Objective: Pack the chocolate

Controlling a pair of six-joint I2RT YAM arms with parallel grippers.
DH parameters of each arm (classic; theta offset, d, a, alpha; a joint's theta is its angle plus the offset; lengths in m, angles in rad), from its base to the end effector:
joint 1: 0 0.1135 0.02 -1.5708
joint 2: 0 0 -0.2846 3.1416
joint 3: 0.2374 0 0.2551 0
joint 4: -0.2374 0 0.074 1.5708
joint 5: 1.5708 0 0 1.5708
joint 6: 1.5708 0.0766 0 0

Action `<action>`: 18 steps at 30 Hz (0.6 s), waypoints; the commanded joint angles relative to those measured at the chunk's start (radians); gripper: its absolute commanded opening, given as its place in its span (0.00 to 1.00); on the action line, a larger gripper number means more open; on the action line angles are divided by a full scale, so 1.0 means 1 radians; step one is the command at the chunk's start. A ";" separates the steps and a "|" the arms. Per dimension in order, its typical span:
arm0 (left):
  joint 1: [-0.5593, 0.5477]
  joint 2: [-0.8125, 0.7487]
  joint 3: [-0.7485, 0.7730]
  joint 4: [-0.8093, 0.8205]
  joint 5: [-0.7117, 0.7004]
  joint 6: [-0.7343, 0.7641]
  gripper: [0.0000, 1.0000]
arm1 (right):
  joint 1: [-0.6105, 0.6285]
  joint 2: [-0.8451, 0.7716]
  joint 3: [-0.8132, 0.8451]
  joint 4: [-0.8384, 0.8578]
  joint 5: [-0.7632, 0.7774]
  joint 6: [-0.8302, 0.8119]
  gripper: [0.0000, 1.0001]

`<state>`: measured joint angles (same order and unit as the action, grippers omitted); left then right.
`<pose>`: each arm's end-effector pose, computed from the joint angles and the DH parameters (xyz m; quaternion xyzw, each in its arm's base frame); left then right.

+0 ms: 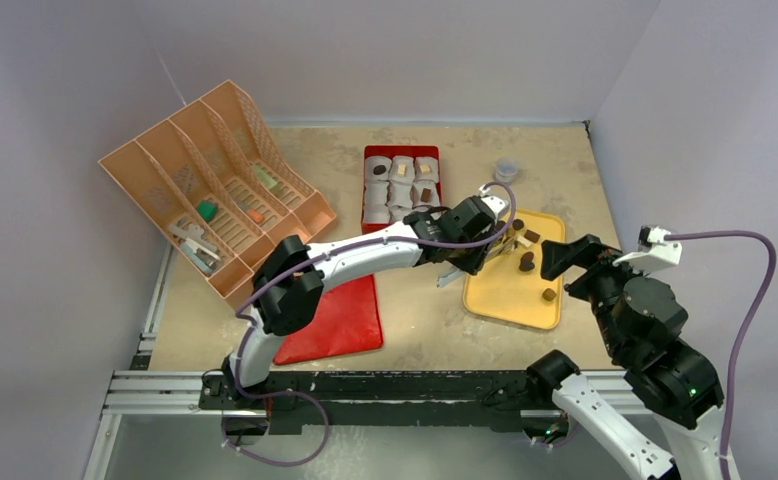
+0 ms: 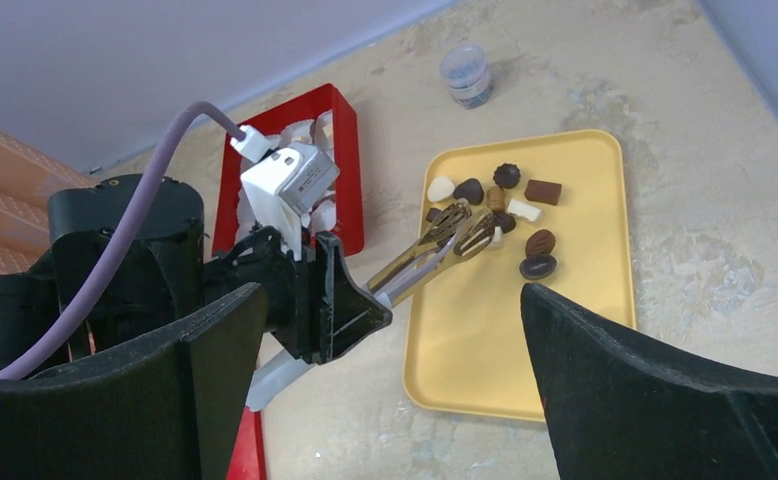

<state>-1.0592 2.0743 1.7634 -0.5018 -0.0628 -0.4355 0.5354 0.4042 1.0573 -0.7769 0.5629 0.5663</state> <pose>0.2564 -0.4469 0.2348 0.2738 0.8873 -0.2300 0.2911 0.0695 -0.0063 0.4066 0.1950 0.7171 0.1555 0.6509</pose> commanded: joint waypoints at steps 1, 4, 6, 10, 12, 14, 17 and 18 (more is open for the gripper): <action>-0.009 0.020 0.075 0.053 0.014 -0.016 0.37 | -0.004 -0.010 0.041 0.018 0.023 -0.033 0.99; -0.017 0.020 0.072 0.060 0.027 -0.016 0.37 | -0.005 -0.008 0.044 0.018 0.016 -0.041 0.99; -0.021 0.025 0.074 0.068 0.044 -0.019 0.38 | -0.005 -0.005 0.047 0.018 0.011 -0.046 0.99; -0.025 0.038 0.080 0.067 0.048 -0.024 0.38 | -0.004 0.003 0.055 0.020 0.009 -0.058 0.99; -0.026 0.040 0.083 0.064 0.043 -0.025 0.38 | -0.003 0.005 0.059 0.021 0.008 -0.064 0.99; -0.027 0.041 0.083 0.058 0.032 -0.025 0.38 | -0.004 0.008 0.061 0.022 0.009 -0.069 0.99; -0.027 0.041 0.082 0.057 0.028 -0.024 0.35 | -0.005 0.010 0.063 0.025 0.009 -0.074 0.99; -0.027 0.041 0.083 0.057 0.029 -0.025 0.33 | -0.004 0.011 0.064 0.025 0.007 -0.077 0.99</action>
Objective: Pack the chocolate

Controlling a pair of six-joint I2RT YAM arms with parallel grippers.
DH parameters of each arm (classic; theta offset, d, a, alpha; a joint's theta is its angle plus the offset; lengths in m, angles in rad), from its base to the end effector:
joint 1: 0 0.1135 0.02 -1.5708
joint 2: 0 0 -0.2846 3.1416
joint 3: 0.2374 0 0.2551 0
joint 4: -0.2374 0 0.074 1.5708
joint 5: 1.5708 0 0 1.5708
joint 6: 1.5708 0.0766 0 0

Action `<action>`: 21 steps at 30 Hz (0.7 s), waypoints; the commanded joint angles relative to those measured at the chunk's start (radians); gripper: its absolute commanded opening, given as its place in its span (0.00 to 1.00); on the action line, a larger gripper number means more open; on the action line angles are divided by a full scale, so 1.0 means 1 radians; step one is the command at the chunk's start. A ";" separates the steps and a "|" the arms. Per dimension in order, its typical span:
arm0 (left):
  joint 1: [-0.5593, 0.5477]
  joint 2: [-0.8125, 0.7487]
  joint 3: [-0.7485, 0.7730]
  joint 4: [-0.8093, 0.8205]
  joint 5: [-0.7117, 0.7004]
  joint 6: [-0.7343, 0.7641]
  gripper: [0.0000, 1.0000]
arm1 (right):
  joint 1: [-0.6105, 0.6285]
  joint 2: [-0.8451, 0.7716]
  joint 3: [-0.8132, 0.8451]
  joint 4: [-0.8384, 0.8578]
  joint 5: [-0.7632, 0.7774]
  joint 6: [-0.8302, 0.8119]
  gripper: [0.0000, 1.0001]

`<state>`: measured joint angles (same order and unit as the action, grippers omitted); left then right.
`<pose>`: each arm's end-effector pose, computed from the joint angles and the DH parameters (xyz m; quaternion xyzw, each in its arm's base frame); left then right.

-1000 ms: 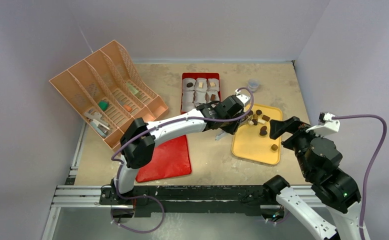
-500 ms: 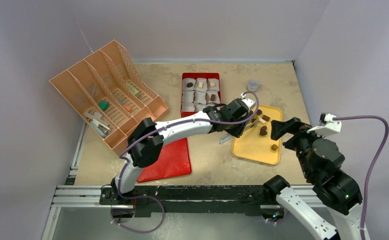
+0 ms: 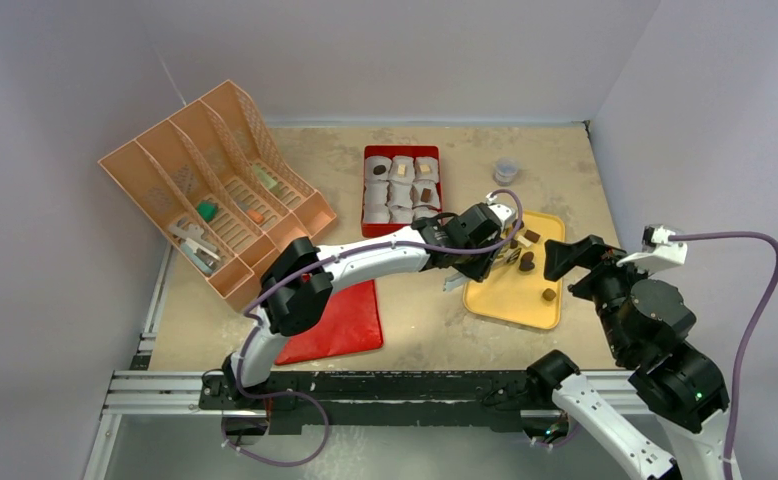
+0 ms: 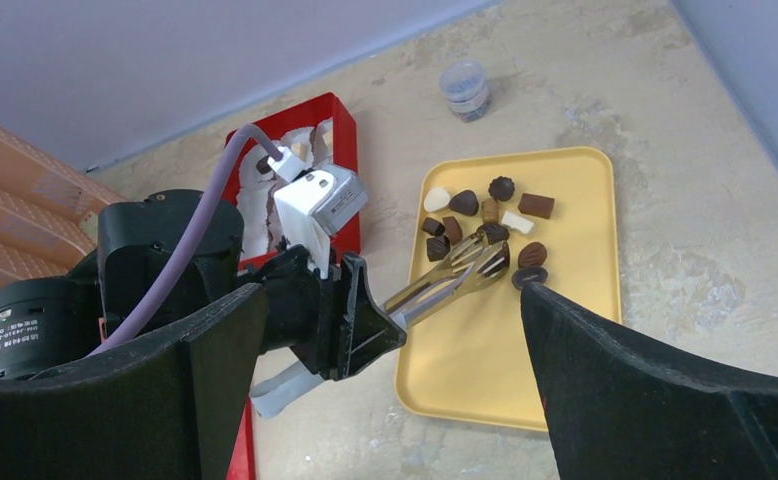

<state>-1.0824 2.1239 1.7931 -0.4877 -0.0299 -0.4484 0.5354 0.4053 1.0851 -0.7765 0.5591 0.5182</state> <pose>0.2490 -0.4638 0.2219 0.2847 0.8854 -0.2445 0.2745 0.0653 -0.0085 0.4148 0.1793 0.7133 0.1482 0.6611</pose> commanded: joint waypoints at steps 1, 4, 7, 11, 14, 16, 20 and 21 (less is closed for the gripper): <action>-0.004 -0.010 0.053 0.043 -0.004 -0.014 0.31 | -0.004 0.011 0.037 0.025 0.010 -0.030 0.99; -0.007 -0.019 0.056 0.039 -0.013 -0.027 0.26 | -0.004 0.013 0.039 0.023 0.003 -0.033 0.99; -0.009 -0.038 0.052 0.032 -0.028 -0.039 0.24 | -0.004 0.017 0.039 0.025 -0.011 -0.029 0.99; -0.010 -0.080 0.033 0.033 -0.062 -0.065 0.23 | -0.005 0.017 0.032 0.028 -0.034 -0.021 0.99; -0.010 -0.104 0.036 0.028 -0.097 -0.083 0.21 | -0.005 0.012 0.010 0.038 -0.056 -0.010 0.99; -0.008 -0.117 0.046 0.014 -0.125 -0.093 0.21 | -0.005 0.010 -0.005 0.048 -0.073 -0.004 0.99; -0.003 -0.141 0.070 -0.020 -0.174 -0.109 0.21 | -0.004 0.021 -0.017 0.064 -0.097 0.000 0.99; 0.000 -0.147 0.080 -0.031 -0.184 -0.114 0.21 | -0.004 0.024 -0.017 0.066 -0.100 0.000 0.99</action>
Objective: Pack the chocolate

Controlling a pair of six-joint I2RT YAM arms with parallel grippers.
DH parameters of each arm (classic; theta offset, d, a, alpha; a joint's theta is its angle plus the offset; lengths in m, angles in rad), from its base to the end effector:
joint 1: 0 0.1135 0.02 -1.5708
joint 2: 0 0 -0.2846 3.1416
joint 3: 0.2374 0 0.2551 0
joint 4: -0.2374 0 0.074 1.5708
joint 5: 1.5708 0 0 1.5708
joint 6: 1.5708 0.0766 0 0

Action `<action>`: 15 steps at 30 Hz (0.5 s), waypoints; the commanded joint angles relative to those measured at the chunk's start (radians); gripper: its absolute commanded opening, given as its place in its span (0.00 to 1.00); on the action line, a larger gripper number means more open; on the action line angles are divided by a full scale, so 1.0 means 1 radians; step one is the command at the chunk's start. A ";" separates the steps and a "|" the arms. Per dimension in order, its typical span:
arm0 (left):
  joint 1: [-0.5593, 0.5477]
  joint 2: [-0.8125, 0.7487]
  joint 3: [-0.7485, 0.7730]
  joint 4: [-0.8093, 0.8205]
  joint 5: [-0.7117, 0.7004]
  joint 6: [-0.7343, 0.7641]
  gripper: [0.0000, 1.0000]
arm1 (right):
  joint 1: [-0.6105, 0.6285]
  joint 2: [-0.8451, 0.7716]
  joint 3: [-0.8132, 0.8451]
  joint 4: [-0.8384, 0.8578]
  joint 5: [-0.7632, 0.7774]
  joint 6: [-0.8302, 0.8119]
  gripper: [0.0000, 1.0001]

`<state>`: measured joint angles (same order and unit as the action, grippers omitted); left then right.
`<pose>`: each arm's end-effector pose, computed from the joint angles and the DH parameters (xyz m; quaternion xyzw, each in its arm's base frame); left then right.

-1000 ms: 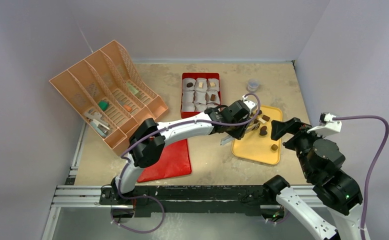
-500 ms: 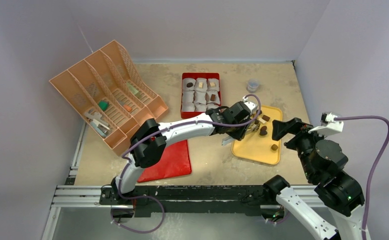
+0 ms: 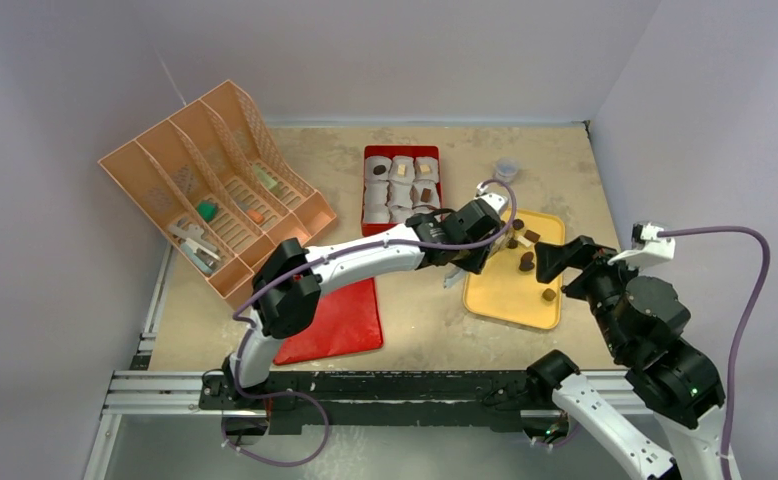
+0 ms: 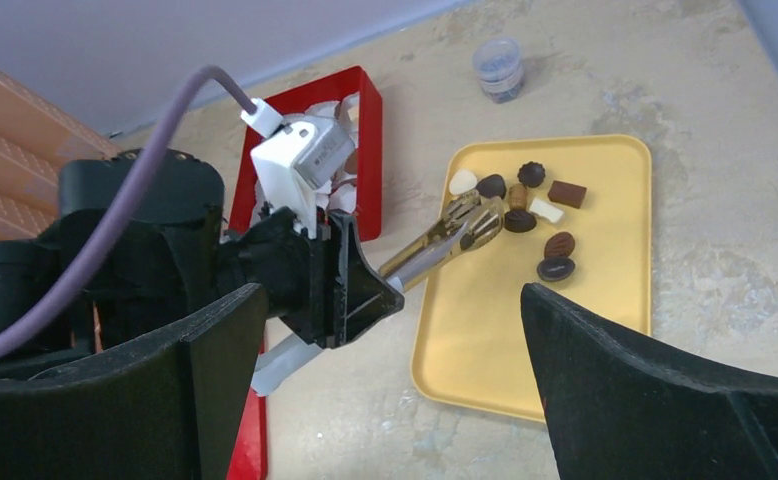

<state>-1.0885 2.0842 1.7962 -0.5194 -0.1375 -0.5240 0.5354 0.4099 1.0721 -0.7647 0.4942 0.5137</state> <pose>0.2496 -0.4542 0.2402 0.2333 0.8963 -0.2241 0.3032 0.0687 -0.0015 0.4122 0.1561 0.7216 0.1682 0.6532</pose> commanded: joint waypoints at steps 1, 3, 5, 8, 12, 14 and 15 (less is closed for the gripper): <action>0.014 -0.112 0.084 -0.014 -0.084 -0.044 0.21 | -0.005 0.023 -0.006 0.057 -0.038 0.003 0.99; 0.032 -0.125 0.094 -0.034 -0.097 -0.056 0.20 | -0.004 0.028 -0.010 0.063 -0.047 0.001 0.99; 0.052 -0.144 0.099 -0.052 -0.114 -0.065 0.20 | -0.004 0.033 -0.016 0.070 -0.064 0.002 0.99; 0.086 -0.172 0.091 -0.073 -0.139 -0.070 0.20 | -0.005 0.039 -0.026 0.080 -0.087 0.008 0.99; 0.146 -0.211 0.062 -0.095 -0.158 -0.084 0.20 | -0.004 0.052 -0.032 0.087 -0.104 0.009 0.99; 0.177 -0.233 0.037 -0.102 -0.173 -0.090 0.20 | -0.005 0.059 -0.029 0.088 -0.108 0.005 0.99; 0.191 -0.243 0.026 -0.108 -0.182 -0.091 0.20 | -0.004 0.062 -0.027 0.089 -0.110 0.002 0.99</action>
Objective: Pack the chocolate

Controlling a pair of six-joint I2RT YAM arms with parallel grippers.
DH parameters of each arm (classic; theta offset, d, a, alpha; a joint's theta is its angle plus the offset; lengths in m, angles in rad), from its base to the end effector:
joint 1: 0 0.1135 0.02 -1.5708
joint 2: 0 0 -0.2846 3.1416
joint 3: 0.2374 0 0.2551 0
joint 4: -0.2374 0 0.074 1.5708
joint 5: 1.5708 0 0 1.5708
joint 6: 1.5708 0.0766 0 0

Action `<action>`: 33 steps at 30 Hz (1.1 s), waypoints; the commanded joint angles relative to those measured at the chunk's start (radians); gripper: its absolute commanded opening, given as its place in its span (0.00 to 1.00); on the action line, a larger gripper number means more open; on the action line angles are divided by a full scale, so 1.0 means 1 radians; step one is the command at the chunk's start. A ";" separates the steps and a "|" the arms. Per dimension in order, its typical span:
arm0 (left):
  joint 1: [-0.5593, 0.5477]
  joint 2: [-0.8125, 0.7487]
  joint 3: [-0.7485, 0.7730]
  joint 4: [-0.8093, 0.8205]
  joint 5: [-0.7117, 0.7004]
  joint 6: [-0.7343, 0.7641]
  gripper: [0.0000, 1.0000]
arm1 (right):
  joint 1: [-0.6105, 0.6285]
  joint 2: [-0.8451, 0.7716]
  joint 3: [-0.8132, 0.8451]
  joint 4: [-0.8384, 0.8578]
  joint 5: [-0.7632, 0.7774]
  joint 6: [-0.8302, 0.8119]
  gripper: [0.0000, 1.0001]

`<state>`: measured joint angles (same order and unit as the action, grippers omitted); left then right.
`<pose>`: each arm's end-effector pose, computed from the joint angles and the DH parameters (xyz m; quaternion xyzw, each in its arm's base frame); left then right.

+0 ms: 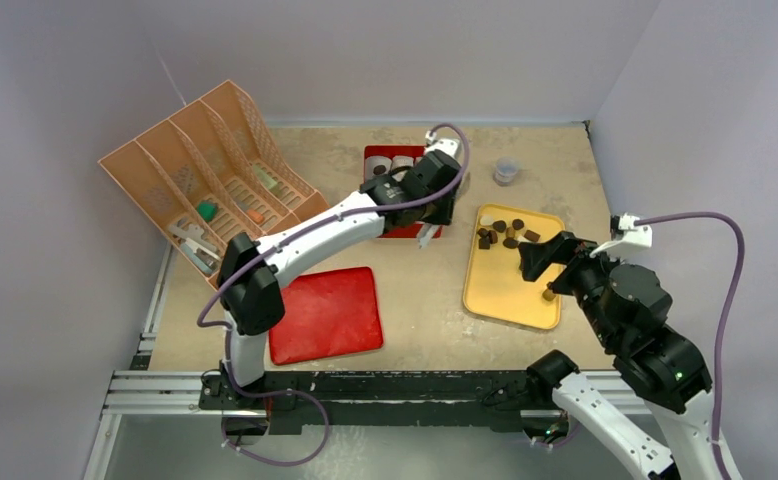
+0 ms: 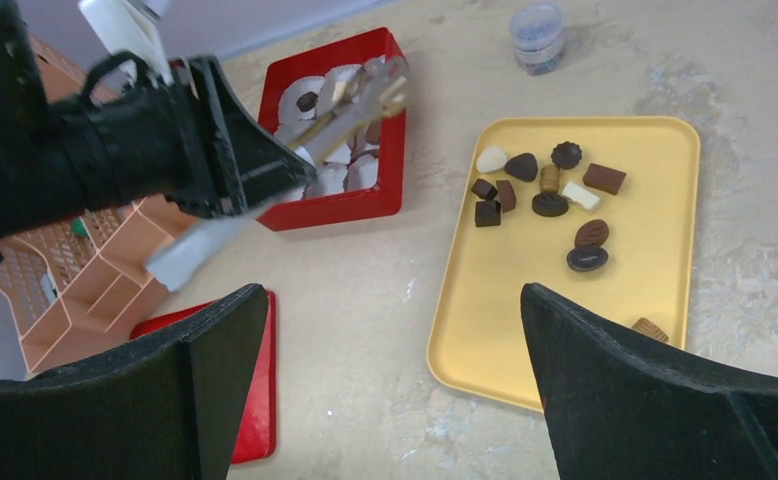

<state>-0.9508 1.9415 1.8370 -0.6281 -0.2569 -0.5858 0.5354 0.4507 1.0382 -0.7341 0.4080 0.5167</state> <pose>0.2982 -0.3843 0.3135 0.1132 0.9003 -0.1963 0.3715 0.0841 0.0145 0.4038 0.1254 0.7425 0.1887 0.6304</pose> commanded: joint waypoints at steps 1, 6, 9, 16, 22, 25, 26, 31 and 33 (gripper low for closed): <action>0.066 -0.109 -0.023 -0.006 -0.073 -0.029 0.20 | -0.004 0.025 0.010 0.059 -0.025 -0.004 0.99; 0.136 -0.116 -0.047 -0.064 -0.114 -0.036 0.20 | -0.003 0.037 0.023 0.059 -0.031 -0.020 0.99; 0.171 -0.105 -0.074 -0.072 -0.102 -0.047 0.20 | -0.005 0.041 0.028 0.058 -0.027 -0.030 0.99; 0.217 -0.050 -0.087 -0.088 -0.096 -0.051 0.20 | -0.004 0.044 0.035 0.056 -0.011 -0.045 0.99; 0.237 -0.015 -0.082 -0.079 -0.081 -0.037 0.21 | -0.005 0.049 0.046 0.051 -0.012 -0.045 0.99; 0.240 0.000 -0.072 -0.081 -0.076 -0.037 0.21 | -0.005 0.050 0.050 0.046 -0.007 -0.050 0.99; 0.241 0.004 -0.069 -0.081 -0.075 -0.037 0.22 | -0.005 0.051 0.052 0.045 -0.006 -0.054 0.99; 0.243 0.032 -0.057 -0.087 -0.069 -0.038 0.22 | -0.004 0.051 0.059 0.041 0.004 -0.061 0.99; 0.242 0.037 -0.053 -0.087 -0.063 -0.036 0.23 | -0.005 0.049 0.060 0.042 0.005 -0.061 0.99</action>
<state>-0.7136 1.9762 1.7428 -0.7399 -0.3260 -0.6182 0.5354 0.4892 1.0595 -0.7200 0.4000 0.4774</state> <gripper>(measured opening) 0.346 0.987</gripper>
